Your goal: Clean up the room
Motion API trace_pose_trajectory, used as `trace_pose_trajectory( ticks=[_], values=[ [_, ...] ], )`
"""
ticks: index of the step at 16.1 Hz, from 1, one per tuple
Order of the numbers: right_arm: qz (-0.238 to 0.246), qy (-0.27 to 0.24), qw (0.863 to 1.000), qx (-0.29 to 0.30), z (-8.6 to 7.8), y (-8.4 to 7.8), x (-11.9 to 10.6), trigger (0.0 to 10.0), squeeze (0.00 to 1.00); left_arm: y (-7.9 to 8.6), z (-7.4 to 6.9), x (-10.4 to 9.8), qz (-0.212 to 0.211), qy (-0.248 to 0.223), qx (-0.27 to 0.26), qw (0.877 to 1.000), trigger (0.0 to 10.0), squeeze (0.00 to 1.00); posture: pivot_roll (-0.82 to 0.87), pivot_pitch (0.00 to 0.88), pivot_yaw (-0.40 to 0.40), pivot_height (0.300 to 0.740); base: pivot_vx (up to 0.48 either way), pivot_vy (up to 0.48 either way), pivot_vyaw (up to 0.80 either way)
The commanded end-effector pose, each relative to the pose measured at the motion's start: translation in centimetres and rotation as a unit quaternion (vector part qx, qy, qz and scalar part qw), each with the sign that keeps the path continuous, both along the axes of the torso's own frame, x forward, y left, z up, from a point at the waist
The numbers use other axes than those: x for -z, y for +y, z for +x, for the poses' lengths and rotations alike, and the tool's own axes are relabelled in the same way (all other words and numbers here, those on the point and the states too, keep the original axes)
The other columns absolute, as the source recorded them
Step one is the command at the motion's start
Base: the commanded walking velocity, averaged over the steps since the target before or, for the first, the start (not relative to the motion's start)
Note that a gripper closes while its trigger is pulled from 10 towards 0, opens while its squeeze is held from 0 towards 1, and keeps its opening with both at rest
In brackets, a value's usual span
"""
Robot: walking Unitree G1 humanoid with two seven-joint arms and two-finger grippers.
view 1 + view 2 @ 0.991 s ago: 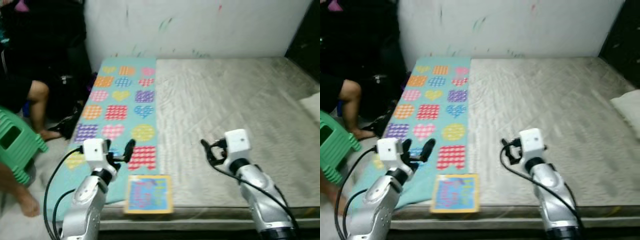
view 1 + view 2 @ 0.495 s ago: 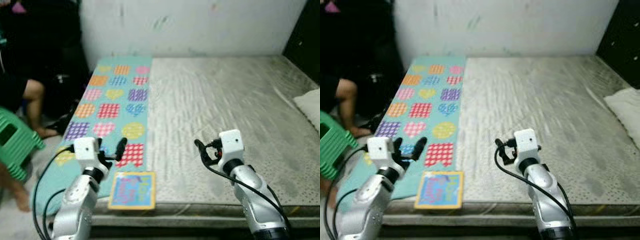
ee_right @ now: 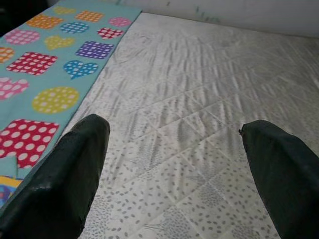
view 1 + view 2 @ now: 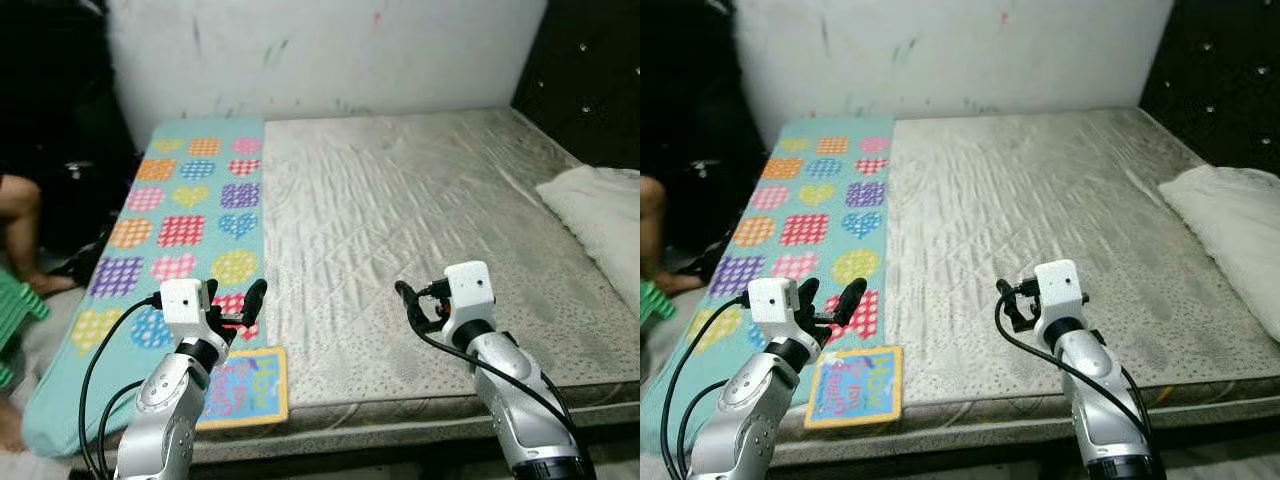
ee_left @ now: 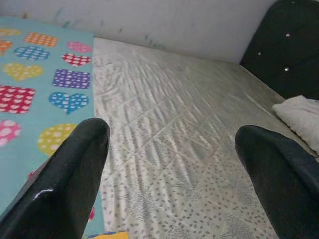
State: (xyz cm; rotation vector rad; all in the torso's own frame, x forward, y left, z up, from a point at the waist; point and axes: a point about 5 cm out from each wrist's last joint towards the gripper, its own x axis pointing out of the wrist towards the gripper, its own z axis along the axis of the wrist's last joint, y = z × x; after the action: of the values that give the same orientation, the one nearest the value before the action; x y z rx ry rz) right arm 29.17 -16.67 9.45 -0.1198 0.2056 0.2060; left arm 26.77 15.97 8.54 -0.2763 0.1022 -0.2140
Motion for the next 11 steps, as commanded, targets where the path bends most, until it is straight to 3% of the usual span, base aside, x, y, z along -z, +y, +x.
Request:
trace_pose_trajectory(
  ticks=[1,11],
  values=[
    [0.001,-0.008,1.000,-0.005,0.3,0.2,-0.4,10.0,0.00,0.2,0.0,-0.3,0.005,-0.005,-0.004,1.000,10.0,0.00,-0.17,0.000,0.015,0.740,0.000,0.000,0.00],
    [0.016,0.005,1.000,-0.009,-0.1,0.8,0.2,10.0,0.00,0.1,-0.2,0.9,0.015,0.029,-0.010,0.999,10.0,0.00,-0.16,0.000,0.012,0.740,0.000,0.000,0.00]
  ],
)
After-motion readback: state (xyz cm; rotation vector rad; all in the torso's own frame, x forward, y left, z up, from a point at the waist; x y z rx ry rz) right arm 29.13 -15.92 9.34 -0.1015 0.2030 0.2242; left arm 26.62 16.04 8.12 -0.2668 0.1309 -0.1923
